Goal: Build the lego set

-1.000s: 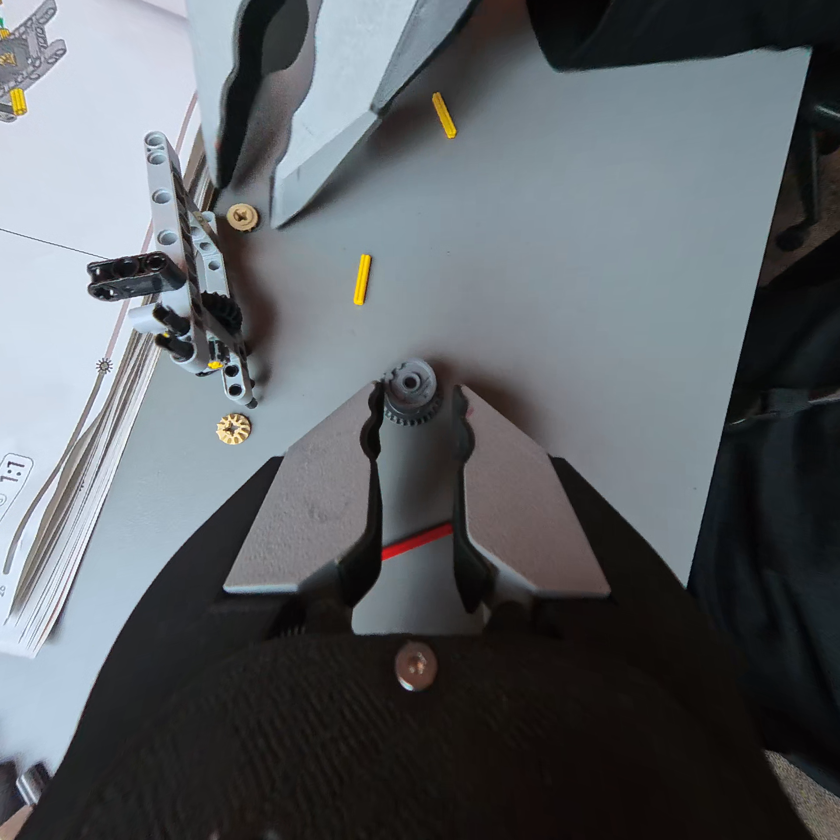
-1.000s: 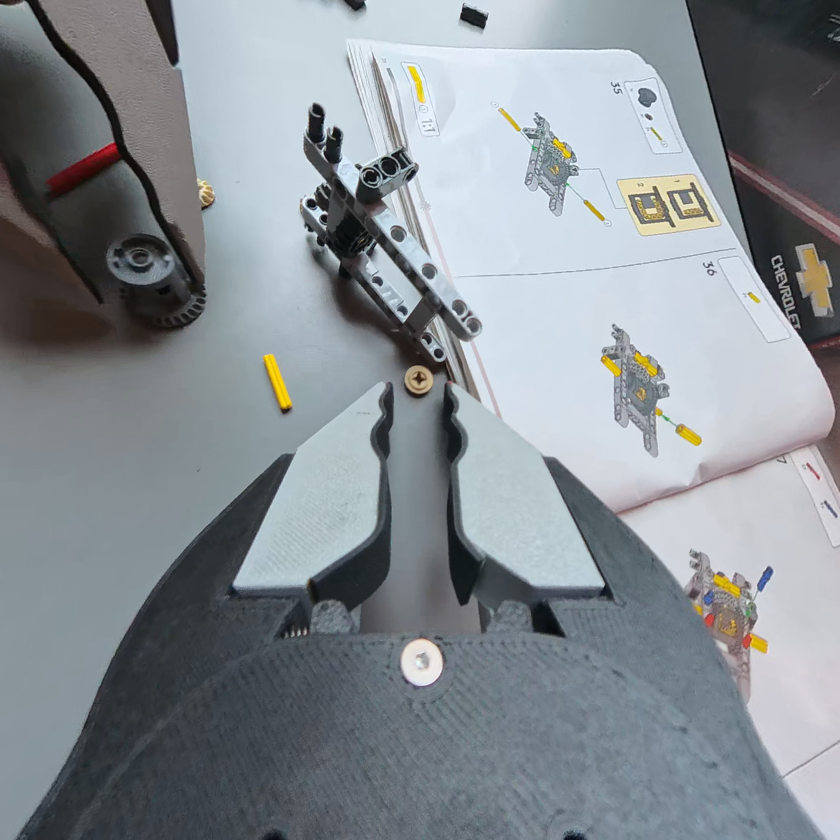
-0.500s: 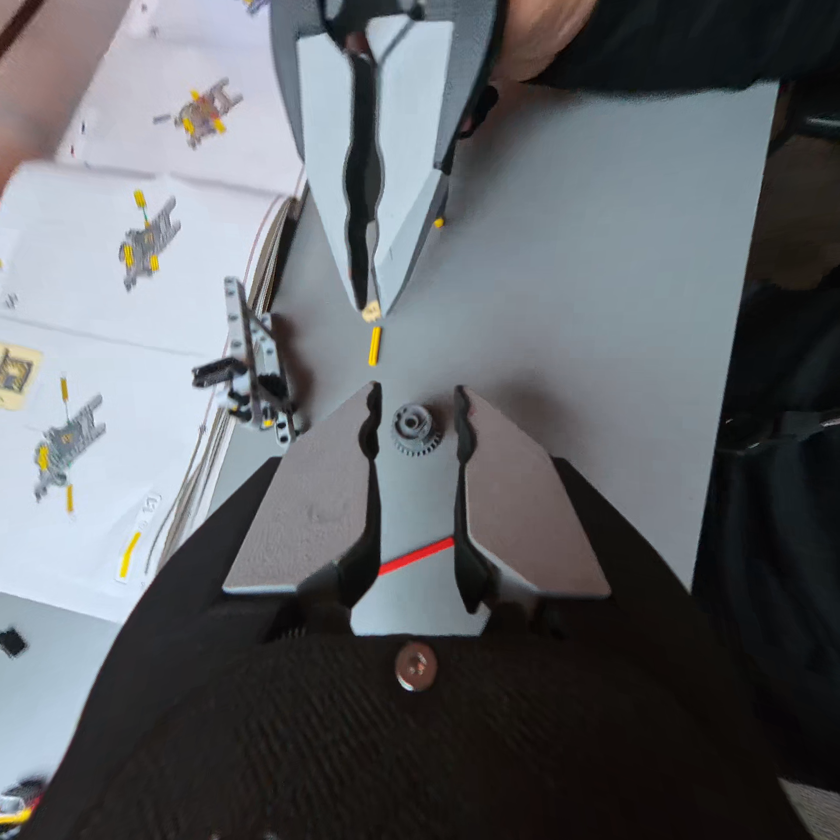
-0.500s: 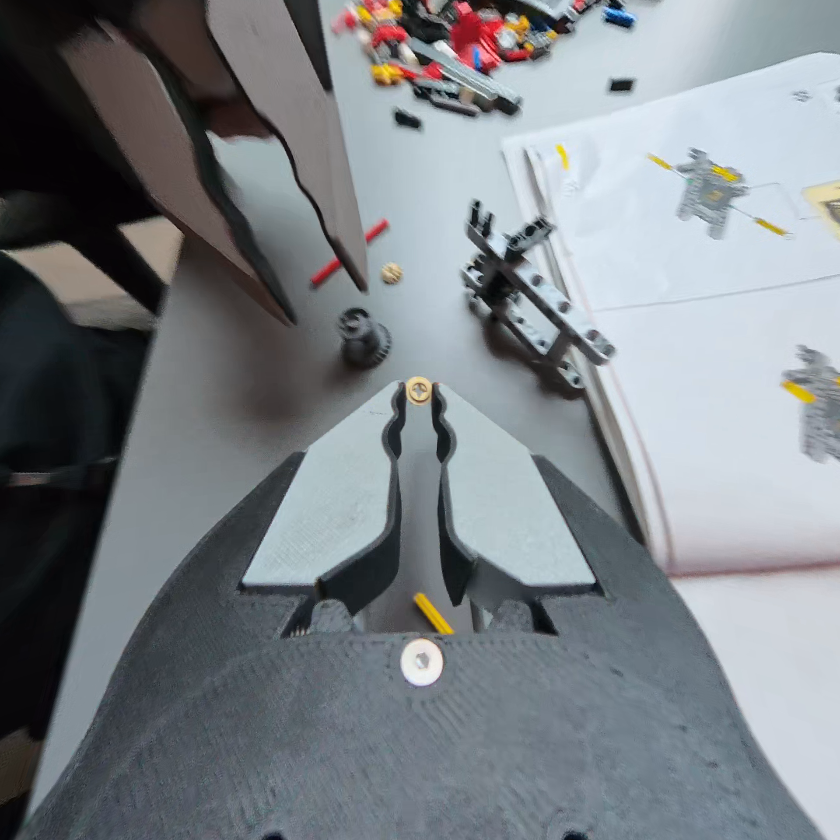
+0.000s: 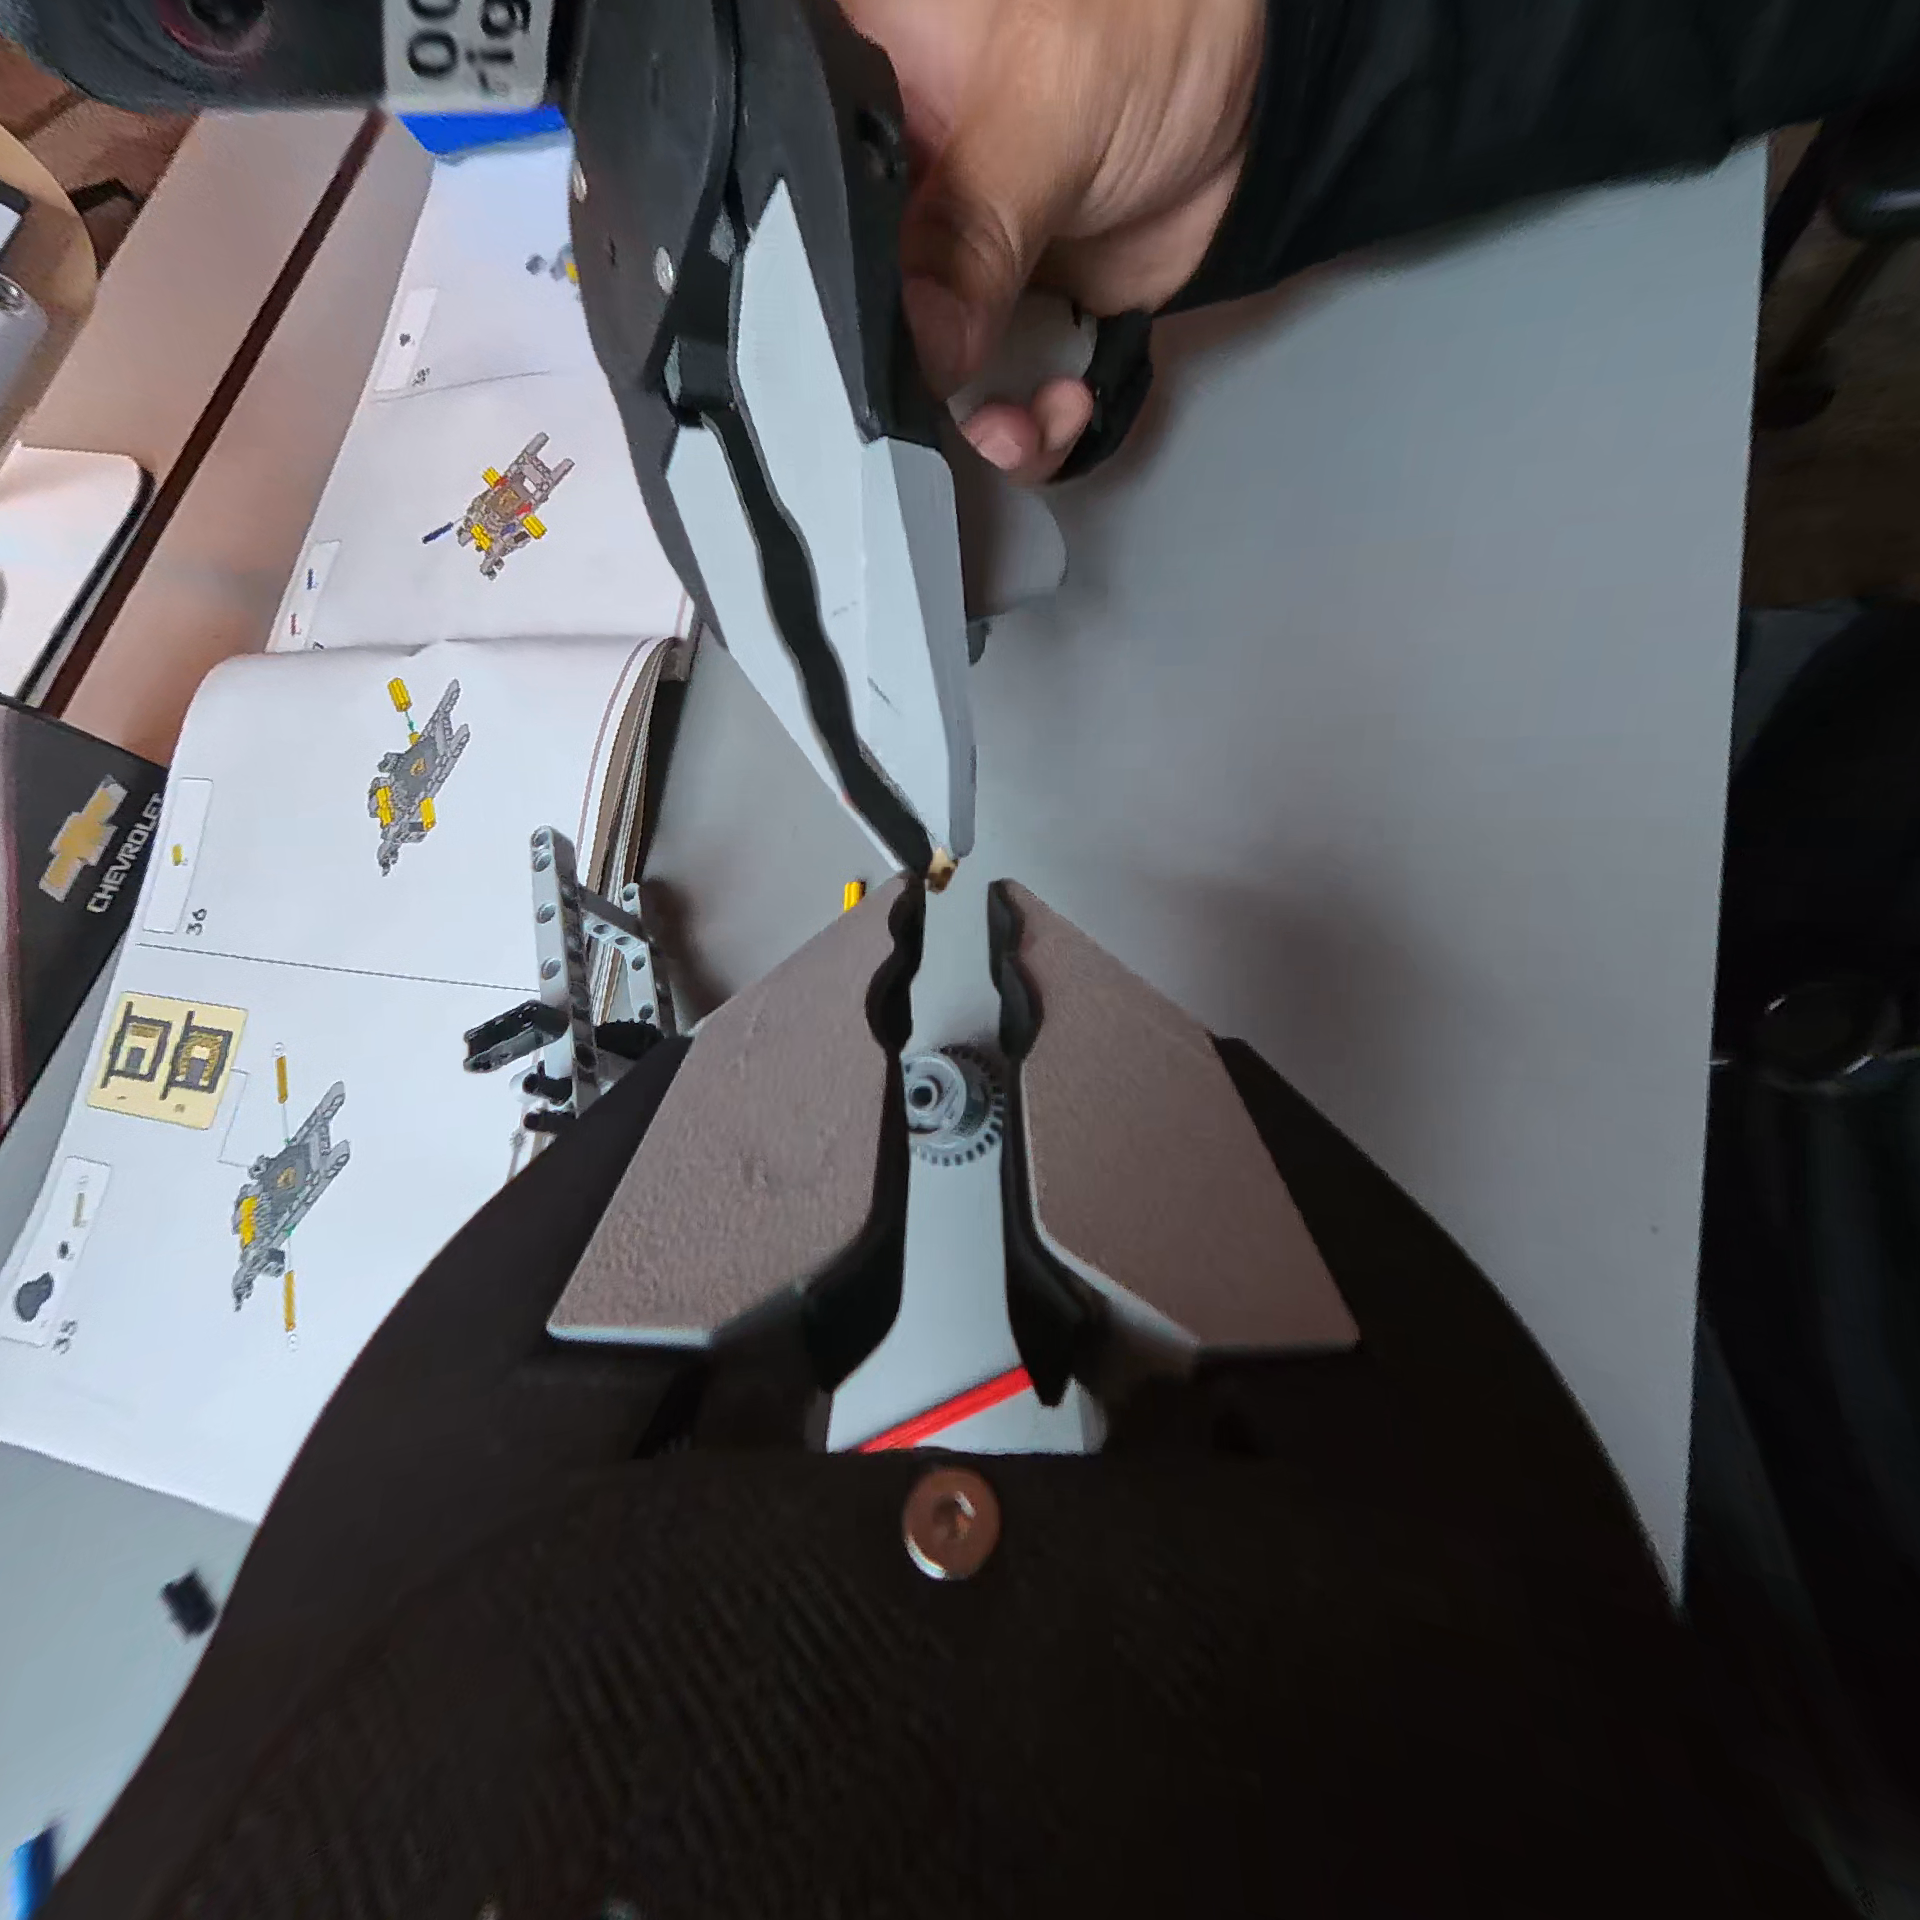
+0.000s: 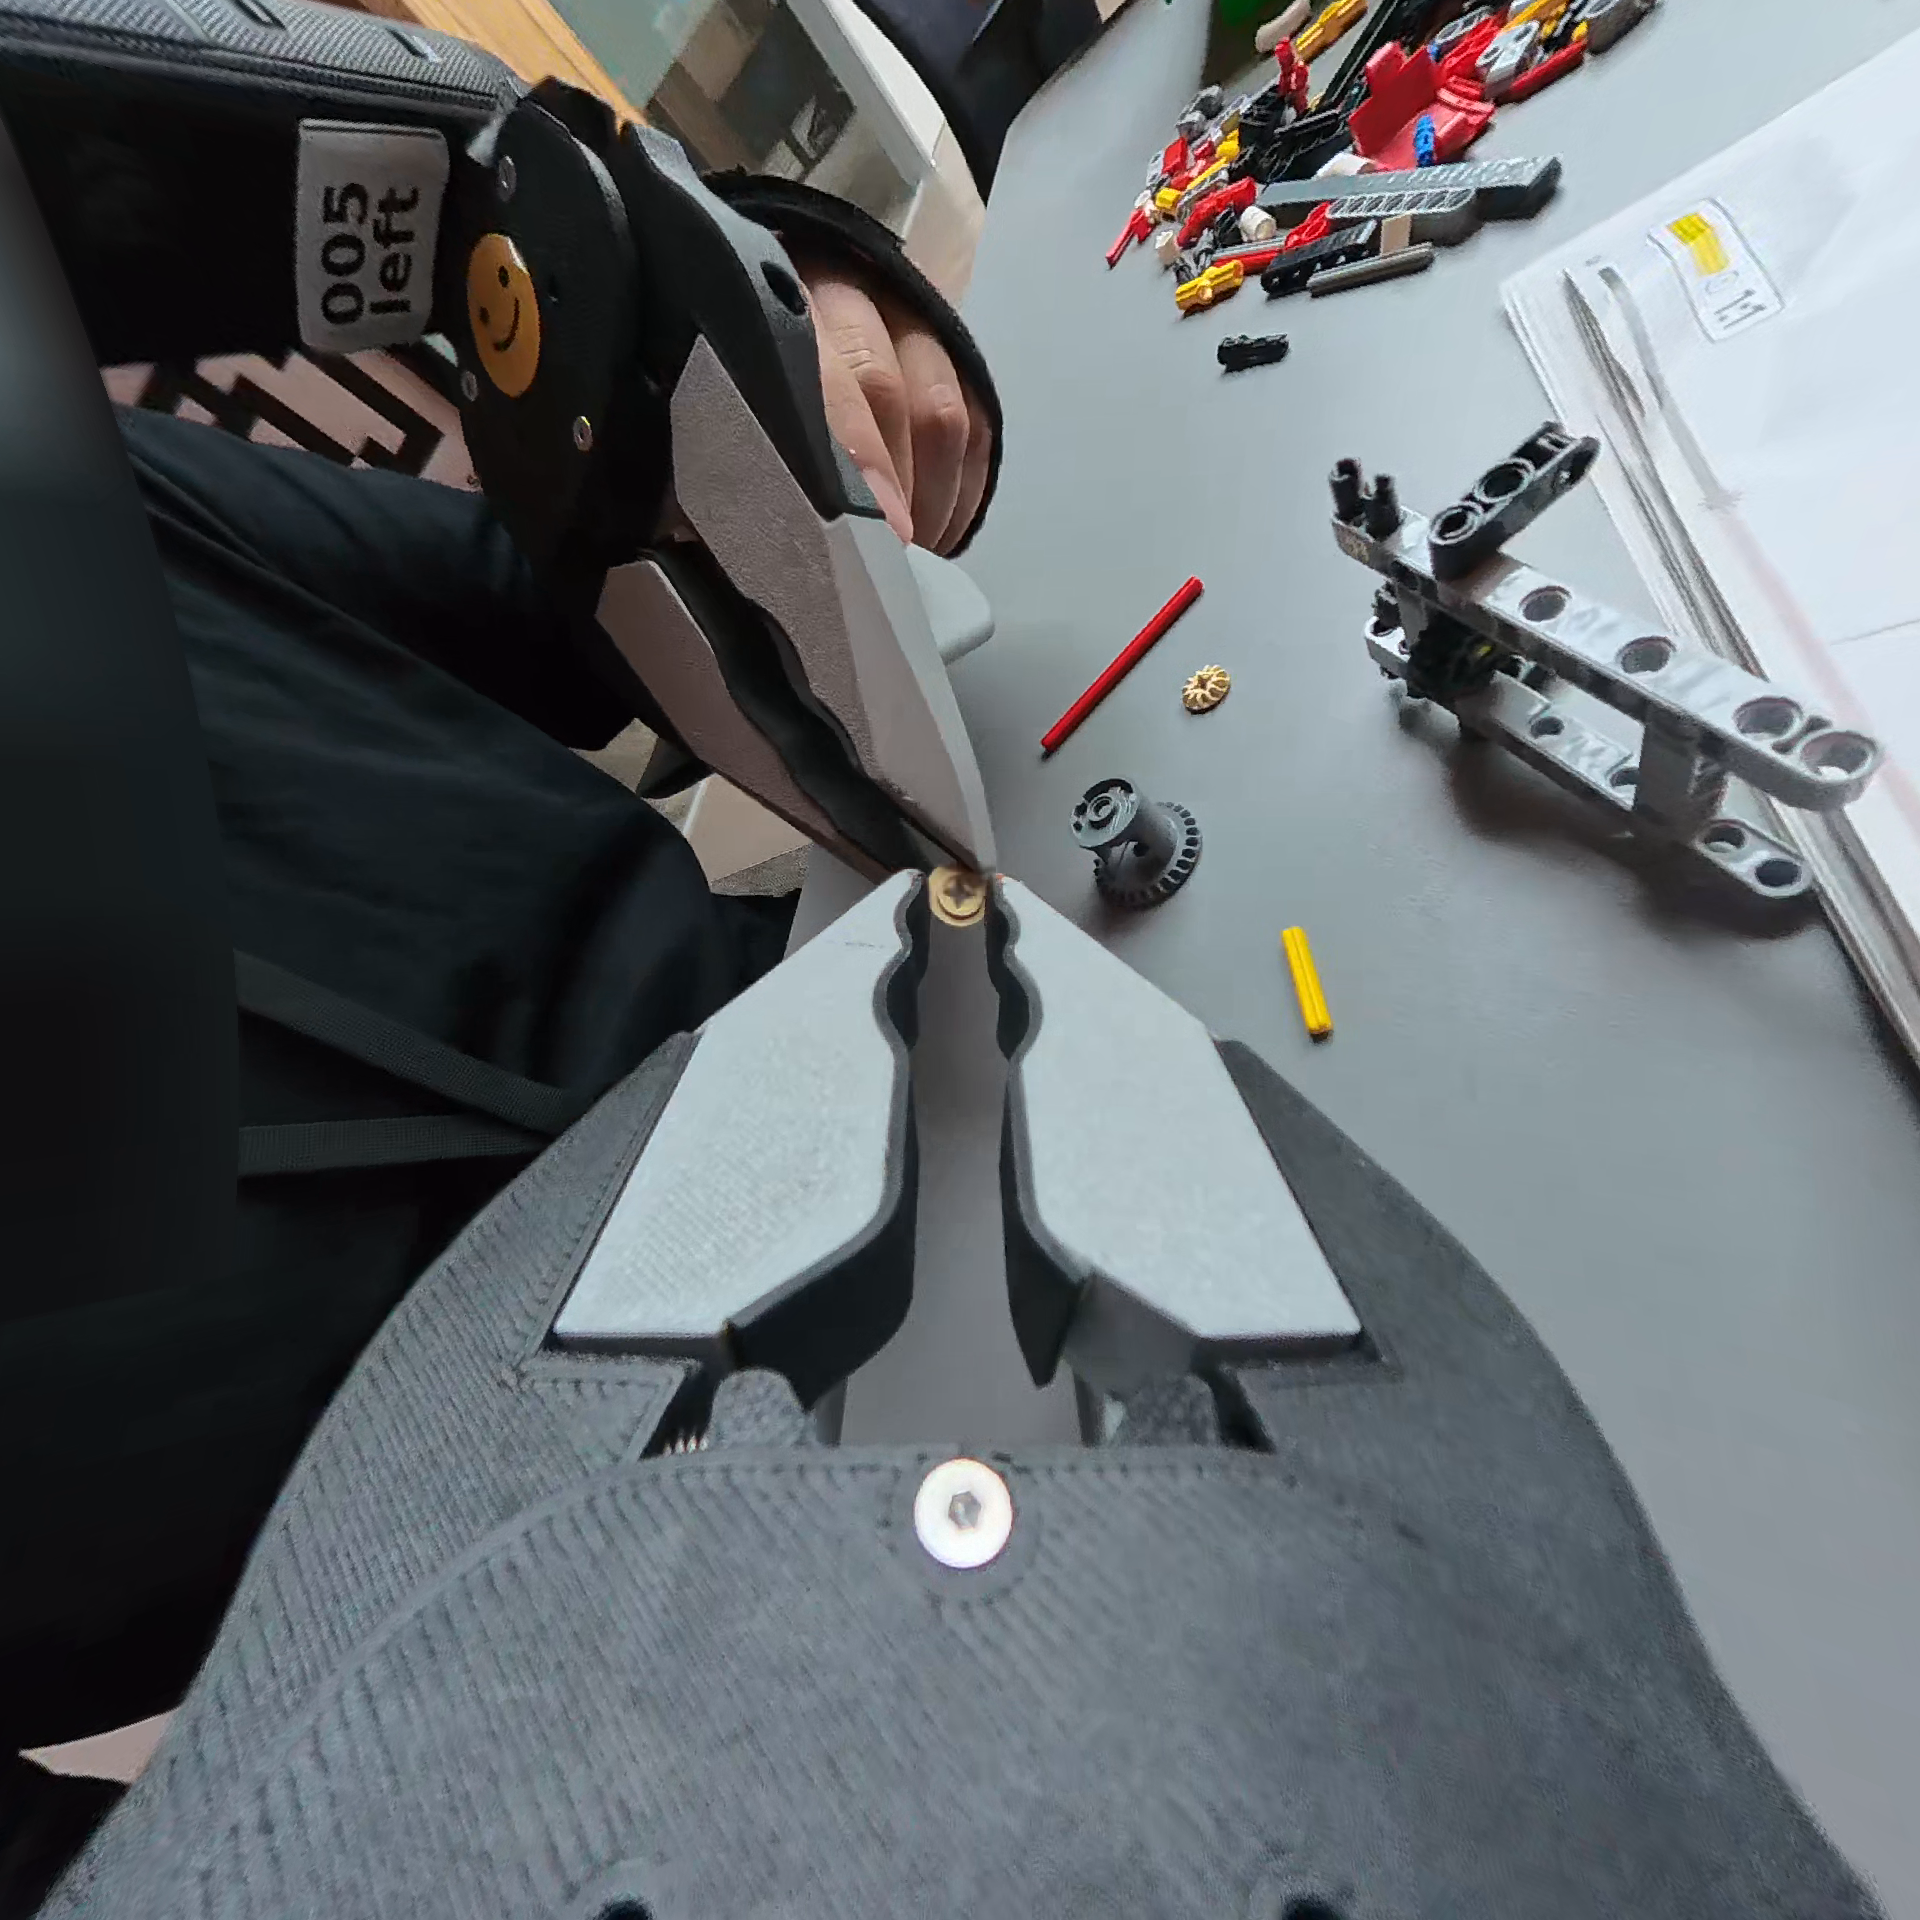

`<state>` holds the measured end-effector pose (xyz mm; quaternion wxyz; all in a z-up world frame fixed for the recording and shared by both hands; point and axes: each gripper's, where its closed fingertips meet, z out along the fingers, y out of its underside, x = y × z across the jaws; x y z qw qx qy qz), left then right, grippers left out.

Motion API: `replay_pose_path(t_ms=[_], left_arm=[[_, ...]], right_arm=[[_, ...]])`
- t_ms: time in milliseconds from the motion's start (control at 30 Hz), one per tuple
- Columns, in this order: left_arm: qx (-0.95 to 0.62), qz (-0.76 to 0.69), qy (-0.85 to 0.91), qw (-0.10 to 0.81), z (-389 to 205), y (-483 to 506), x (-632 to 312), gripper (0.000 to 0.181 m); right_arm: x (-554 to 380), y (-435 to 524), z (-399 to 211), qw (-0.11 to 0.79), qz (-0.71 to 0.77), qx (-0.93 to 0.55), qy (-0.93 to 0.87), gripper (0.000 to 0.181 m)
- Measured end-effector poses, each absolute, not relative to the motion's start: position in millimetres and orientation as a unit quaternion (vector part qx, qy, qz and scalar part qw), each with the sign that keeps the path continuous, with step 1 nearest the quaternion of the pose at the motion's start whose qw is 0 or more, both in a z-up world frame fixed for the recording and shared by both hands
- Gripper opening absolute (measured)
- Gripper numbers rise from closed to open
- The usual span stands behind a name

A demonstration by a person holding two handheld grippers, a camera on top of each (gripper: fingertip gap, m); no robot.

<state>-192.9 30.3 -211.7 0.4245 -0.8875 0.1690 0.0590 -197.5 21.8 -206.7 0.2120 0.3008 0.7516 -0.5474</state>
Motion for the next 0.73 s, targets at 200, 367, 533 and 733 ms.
replay_pose_path(t_ms=[200,367,533,733], left_arm=[[-0.881,0.036,0.161,0.444,-208.2,31.4,-191.3,0.002],[-0.881,-0.066,0.056,0.465,-201.2,32.3,-202.4,0.001],[-0.81,-0.362,-0.111,0.448,-188.4,27.4,-204.0,0.001],[-0.784,-0.494,-0.158,0.342,-194.7,21.6,-189.7,0.001]], right_arm=[[-196.4,18.4,-205.0,0.248,-0.558,0.312,0.728,0.007],[-206.1,28.5,-199.8,0.203,-0.569,0.318,0.731,0.008],[-203.4,39.5,-199.3,-0.087,-0.49,0.196,0.845,0.019],[-190.8,25.2,-184.5,-0.41,-0.342,0.021,0.845,0.008]])
